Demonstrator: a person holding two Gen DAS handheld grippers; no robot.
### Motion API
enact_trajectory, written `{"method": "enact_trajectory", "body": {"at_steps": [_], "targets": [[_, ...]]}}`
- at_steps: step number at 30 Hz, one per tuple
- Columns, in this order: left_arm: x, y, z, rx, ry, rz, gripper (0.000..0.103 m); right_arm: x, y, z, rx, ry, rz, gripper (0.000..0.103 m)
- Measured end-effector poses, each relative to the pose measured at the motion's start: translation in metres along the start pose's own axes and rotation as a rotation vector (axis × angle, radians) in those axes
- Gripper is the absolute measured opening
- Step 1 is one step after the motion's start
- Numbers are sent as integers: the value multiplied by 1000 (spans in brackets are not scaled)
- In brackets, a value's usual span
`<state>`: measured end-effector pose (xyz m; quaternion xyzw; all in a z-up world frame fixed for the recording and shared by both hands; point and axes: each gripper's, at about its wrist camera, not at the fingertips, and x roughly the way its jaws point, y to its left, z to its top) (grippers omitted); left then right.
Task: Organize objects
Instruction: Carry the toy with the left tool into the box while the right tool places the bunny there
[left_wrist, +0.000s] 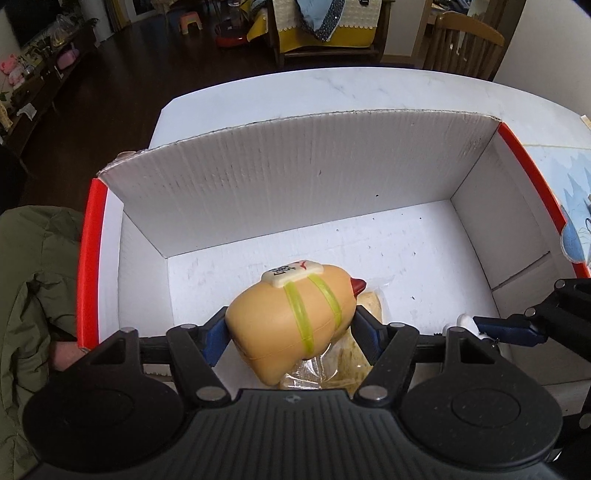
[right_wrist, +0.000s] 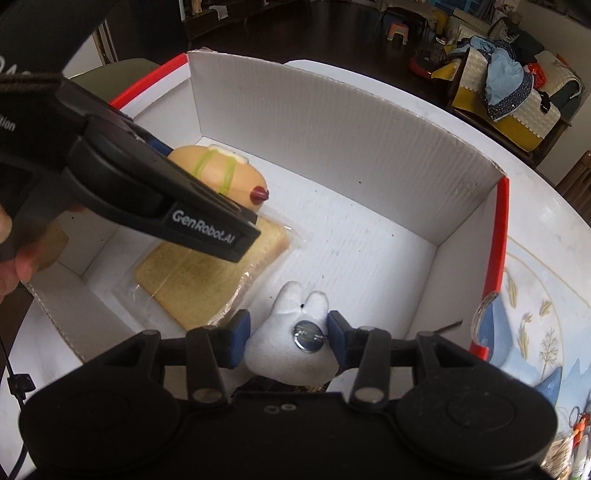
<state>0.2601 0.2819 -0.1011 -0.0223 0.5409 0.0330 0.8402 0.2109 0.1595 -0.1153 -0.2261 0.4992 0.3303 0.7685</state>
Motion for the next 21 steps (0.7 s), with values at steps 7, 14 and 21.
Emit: {"method": "enact_trajectory", "body": {"at_steps": [7, 14, 21], "targets": [[1, -2, 1, -3, 11, 6, 79, -6, -6, -2, 28, -10, 6, 60], [-13, -3, 1, -9, -23, -9, 81, -27, -9, -4, 31, -55, 29, 64], [-42, -6, -4, -1, -79, -11, 81, -61, -14, -12, 34, -124, 54, 71]]}}
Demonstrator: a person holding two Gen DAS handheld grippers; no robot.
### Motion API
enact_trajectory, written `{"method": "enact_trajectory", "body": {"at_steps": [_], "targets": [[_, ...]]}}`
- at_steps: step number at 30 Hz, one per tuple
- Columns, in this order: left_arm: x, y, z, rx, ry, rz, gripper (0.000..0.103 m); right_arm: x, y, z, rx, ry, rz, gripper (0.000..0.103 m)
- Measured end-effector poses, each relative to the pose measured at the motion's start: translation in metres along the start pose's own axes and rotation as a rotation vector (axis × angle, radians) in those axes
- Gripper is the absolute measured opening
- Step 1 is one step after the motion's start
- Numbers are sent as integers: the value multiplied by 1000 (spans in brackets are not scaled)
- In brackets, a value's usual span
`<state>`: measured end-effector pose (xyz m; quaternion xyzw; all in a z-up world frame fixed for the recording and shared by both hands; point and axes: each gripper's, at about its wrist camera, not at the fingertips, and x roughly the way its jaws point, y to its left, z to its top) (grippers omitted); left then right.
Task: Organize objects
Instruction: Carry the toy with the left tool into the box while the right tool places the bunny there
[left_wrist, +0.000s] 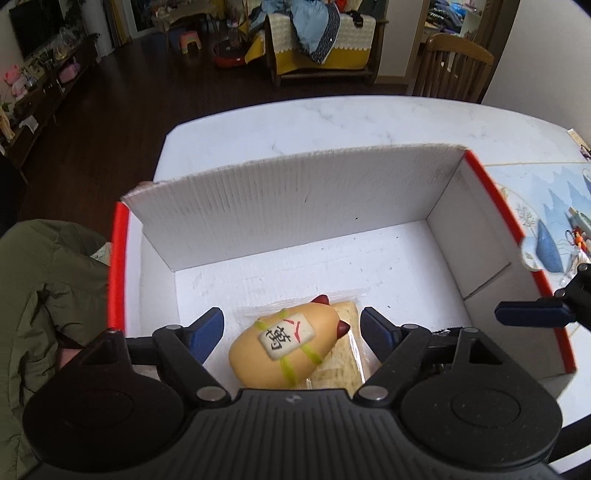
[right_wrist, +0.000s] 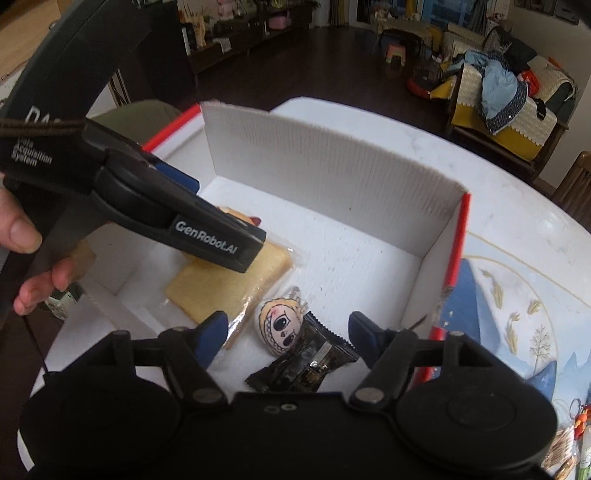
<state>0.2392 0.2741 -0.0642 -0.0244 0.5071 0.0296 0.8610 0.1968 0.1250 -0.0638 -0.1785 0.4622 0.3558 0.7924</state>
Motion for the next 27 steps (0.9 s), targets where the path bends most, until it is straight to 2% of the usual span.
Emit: {"method": "enact_trajectory", "body": {"at_steps": [10, 16, 23, 27], "targets": [[-46, -12, -12, -12, -67, -23, 81, -44, -5, -10, 18, -76, 43, 74], [-72, -29, -23, 13, -98, -40, 81, -65, -11, -20, 41, -108, 79, 74], [-98, -56, -37, 40, -139, -61, 81, -97, -25, -40, 46, -159, 100, 80], [-107, -74, -46, 21, -151, -81, 81, -116, -40, -56, 59, -188, 107, 85]]}}
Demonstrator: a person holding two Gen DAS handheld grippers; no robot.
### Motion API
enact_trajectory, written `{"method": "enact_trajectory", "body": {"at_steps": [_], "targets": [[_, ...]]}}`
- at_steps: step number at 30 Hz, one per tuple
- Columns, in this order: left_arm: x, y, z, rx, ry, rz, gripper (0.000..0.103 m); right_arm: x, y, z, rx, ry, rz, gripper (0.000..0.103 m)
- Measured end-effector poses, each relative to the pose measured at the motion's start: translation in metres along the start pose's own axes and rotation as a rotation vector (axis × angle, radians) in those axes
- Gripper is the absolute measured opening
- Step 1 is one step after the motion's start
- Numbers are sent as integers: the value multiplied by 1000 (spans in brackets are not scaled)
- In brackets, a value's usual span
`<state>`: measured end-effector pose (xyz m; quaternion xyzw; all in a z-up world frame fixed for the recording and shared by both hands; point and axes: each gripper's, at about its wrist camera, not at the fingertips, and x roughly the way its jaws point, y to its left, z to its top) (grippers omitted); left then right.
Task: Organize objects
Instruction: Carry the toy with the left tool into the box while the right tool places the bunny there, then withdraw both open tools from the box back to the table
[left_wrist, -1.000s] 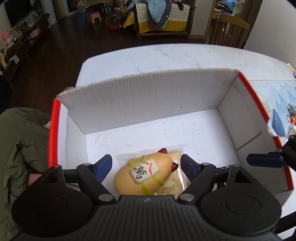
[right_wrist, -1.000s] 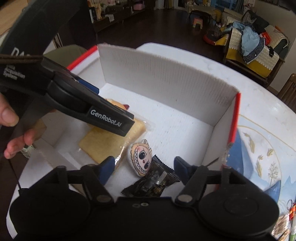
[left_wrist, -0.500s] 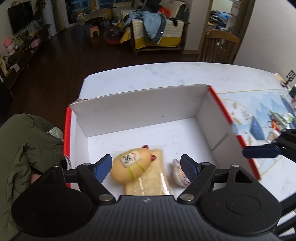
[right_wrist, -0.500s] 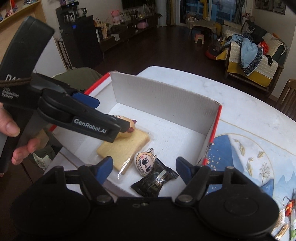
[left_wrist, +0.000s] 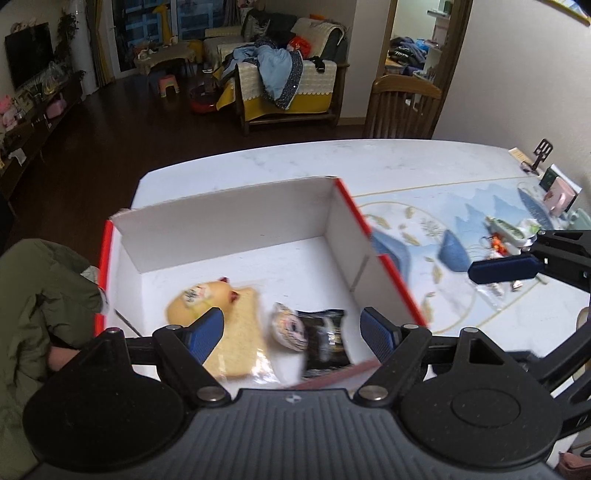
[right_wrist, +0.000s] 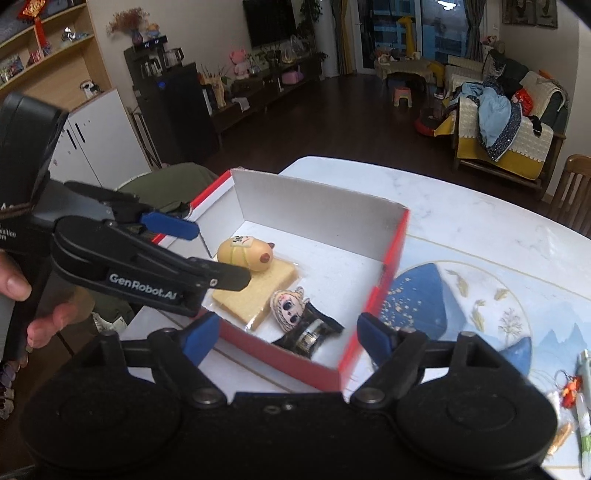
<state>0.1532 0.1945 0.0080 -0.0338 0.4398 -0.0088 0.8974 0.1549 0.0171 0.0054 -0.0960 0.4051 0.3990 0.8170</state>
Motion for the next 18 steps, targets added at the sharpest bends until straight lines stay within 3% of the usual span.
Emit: {"method": "enact_trajectory", "body": {"at_steps": [9, 18], "targets": [[-4, -43, -18, -54, -10, 15, 86, -39, -39, -32, 12, -43, 6, 94], [3, -104, -26, -32, -16, -12, 91, -65, -86, -70, 66, -53, -25, 102]]}}
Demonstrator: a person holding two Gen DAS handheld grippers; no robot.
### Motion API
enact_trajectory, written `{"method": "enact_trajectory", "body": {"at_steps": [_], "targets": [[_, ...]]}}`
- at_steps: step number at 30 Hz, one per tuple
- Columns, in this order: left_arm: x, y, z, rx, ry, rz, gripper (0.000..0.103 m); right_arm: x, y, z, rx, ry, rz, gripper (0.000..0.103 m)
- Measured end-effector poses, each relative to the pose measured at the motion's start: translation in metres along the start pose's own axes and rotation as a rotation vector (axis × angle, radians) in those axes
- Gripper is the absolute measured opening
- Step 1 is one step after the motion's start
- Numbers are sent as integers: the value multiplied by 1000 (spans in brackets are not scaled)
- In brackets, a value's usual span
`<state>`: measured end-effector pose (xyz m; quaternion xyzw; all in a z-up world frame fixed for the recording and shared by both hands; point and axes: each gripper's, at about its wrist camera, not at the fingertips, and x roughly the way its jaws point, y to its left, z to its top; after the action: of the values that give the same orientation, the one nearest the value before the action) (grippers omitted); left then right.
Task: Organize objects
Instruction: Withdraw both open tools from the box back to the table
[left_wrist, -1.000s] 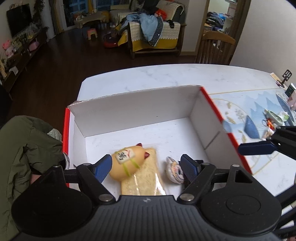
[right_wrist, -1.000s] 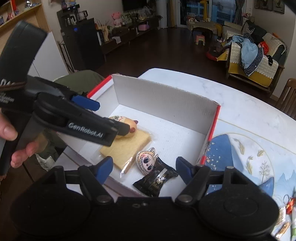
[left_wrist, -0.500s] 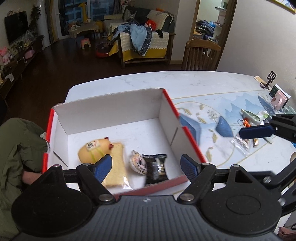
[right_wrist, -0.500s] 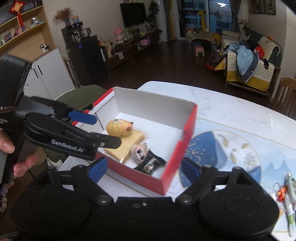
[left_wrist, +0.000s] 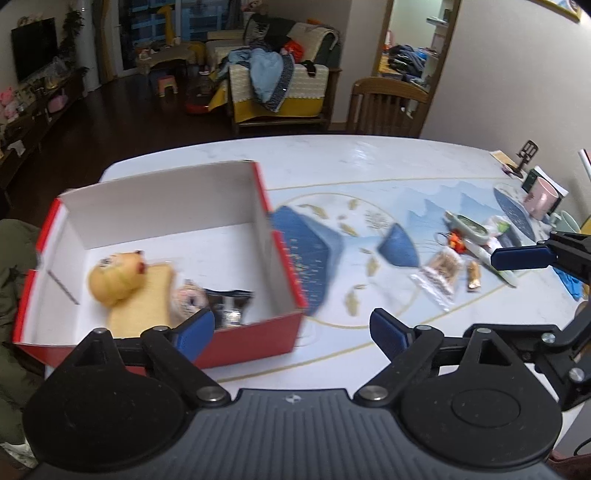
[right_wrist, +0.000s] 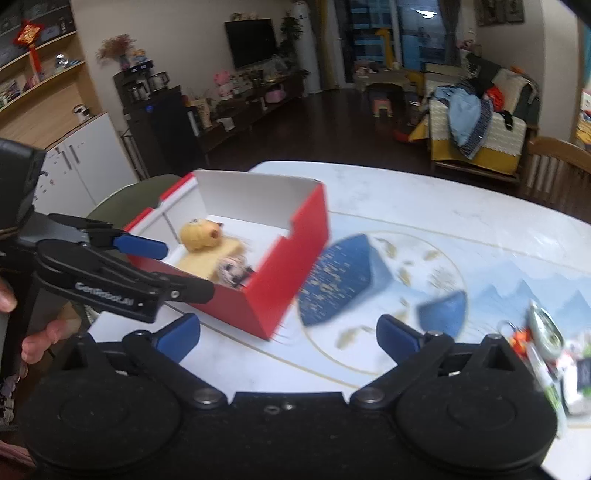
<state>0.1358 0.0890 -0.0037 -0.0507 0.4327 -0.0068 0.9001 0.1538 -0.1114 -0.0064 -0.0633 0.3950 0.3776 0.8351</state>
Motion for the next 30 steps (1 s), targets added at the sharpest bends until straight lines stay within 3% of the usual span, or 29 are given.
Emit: {"method": "enact_trajectory", "body": {"at_steps": [8, 11, 18, 24, 30], "targets": [[27, -56, -2, 16, 42, -74, 92, -23, -64, -39, 85, 21, -80, 102], [38, -78, -3, 37, 52, -107, 103, -29, -90, -54, 119, 35, -121, 102], [70, -117, 2, 60, 80, -154, 103, -43, -142, -82, 200, 56, -199, 102], [98, -148, 7, 162, 73, -194, 103, -44, -178, -95, 217, 66, -261, 102], [134, -173, 17, 192, 129, -247, 103, -31, -211, -105, 235, 101, -304, 101]]}}
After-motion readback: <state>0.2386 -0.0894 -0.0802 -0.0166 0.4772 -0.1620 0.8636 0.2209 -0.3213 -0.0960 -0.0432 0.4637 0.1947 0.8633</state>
